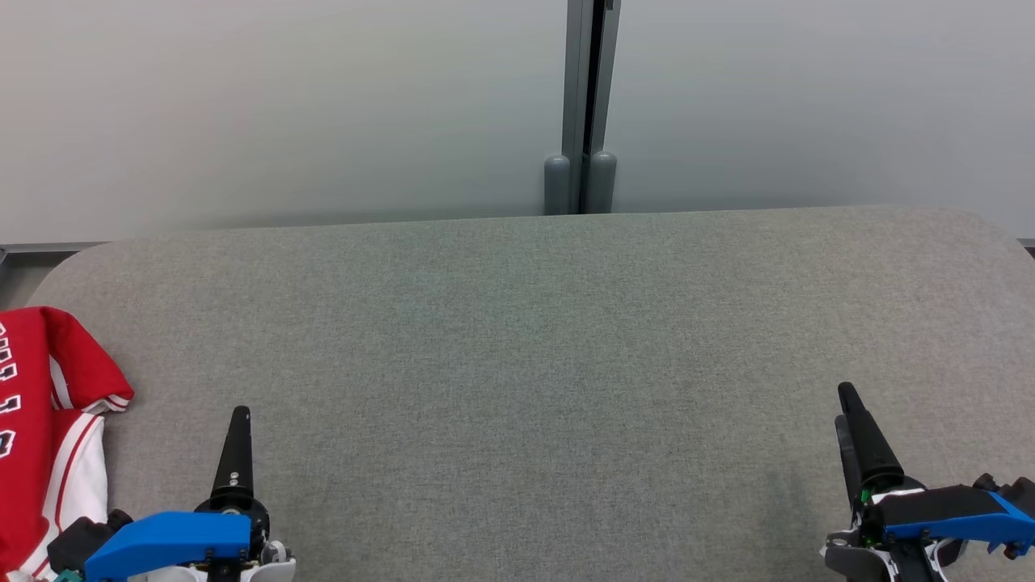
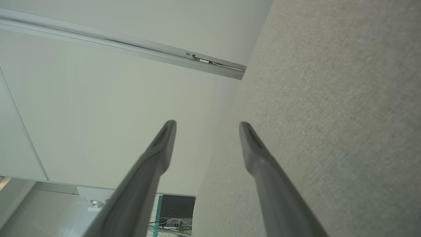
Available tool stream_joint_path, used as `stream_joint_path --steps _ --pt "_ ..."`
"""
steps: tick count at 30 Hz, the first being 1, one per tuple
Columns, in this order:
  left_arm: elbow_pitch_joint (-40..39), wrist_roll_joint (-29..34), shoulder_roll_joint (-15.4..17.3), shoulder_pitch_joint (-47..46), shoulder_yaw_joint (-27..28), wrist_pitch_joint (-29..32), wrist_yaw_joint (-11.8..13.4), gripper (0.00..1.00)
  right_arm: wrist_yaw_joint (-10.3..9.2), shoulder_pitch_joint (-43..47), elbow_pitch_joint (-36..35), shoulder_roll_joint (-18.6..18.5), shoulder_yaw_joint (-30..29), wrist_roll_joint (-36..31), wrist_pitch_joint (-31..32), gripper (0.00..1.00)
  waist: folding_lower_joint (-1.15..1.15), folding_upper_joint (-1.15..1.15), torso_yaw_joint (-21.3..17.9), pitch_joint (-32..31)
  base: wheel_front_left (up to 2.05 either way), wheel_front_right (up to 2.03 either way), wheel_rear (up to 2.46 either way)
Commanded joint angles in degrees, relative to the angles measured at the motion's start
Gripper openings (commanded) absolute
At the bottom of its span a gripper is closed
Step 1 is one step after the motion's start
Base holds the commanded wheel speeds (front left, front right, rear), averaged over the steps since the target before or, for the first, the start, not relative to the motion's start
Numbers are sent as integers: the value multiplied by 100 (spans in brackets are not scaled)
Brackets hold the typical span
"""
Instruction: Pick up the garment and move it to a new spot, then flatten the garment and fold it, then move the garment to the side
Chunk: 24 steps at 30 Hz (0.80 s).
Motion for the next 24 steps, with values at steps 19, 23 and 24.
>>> stream_joint_path --steps 19,23,24 --pt "114 2221 54 -310 -283 -481 109 100 7 -437 251 -116 305 -2106 -486 100 0 0 6 14 0 0 0" --pt "186 2616 55 -351 -353 -560 117 100 8 -491 340 -132 349 -2523 -565 100 0 0 6 19 0 0 0" --pt "202 2714 56 -357 -373 -579 118 100 8 -504 365 -129 353 -2618 -586 100 0 0 7 20 0 0 0"
